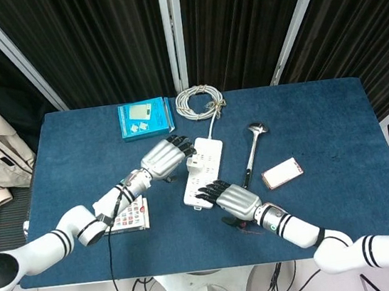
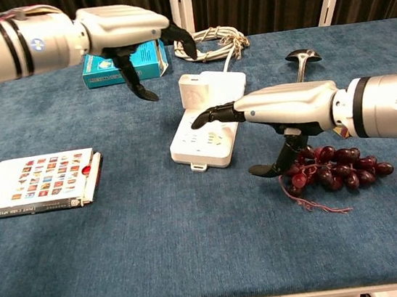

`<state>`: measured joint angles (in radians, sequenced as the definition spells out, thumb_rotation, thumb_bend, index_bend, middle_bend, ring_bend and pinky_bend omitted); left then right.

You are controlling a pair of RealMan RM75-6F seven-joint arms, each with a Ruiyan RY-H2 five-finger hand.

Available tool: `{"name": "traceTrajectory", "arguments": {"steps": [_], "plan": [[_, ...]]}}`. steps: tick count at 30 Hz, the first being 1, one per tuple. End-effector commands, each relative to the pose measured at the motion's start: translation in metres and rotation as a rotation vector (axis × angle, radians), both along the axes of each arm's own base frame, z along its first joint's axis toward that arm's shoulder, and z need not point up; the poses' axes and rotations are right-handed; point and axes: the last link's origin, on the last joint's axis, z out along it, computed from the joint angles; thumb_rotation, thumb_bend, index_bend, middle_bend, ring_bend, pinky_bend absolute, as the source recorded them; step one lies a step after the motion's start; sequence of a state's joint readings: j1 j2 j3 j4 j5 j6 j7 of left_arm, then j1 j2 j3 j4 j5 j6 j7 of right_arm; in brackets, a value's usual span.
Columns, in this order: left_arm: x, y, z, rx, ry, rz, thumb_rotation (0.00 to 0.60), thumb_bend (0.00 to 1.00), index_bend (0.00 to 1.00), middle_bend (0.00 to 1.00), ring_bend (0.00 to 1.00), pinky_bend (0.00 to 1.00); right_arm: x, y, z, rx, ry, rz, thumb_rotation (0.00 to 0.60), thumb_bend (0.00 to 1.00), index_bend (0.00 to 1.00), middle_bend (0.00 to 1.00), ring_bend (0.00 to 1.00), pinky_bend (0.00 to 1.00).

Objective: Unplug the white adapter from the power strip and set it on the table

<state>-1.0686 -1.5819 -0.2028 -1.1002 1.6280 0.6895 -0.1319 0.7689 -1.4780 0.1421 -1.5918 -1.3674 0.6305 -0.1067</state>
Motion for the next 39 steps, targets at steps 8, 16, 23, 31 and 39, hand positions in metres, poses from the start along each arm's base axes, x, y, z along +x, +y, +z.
{"name": "traceTrajectory", "arguments": {"steps": [8,16,23,31,39], "plan": [[0.022,0.006,-0.026,-0.032,0.074,-0.08,0.6,0.2,0.24,0.19,0.08,0.21,-0.002,-0.002,-0.012,0.019,0.012,-0.018,0.6,0.33,0.0,0.03,0.0,0.0],[0.025,0.012,-0.036,-0.031,0.102,-0.096,0.6,0.23,0.27,0.21,0.11,0.28,-0.002,-0.002,-0.016,0.027,0.016,-0.014,0.6,0.33,0.0,0.04,0.0,0.0],[0.026,0.012,-0.046,-0.022,0.126,-0.133,0.6,0.25,0.32,0.25,0.17,0.35,-0.001,-0.002,-0.02,0.038,0.025,-0.014,0.6,0.33,0.0,0.04,0.0,0.0],[0.025,0.02,-0.054,0.022,0.169,-0.163,0.6,0.34,0.41,0.39,0.36,0.6,-0.002,-0.003,-0.023,0.045,0.038,-0.018,0.6,0.33,0.0,0.04,0.0,0.0],[0.021,0.022,-0.054,-0.018,0.061,-0.077,0.6,0.36,0.56,0.57,0.54,0.76,-0.003,-0.002,-0.025,0.051,0.049,-0.016,0.6,0.33,0.0,0.04,0.0,0.0]]}}
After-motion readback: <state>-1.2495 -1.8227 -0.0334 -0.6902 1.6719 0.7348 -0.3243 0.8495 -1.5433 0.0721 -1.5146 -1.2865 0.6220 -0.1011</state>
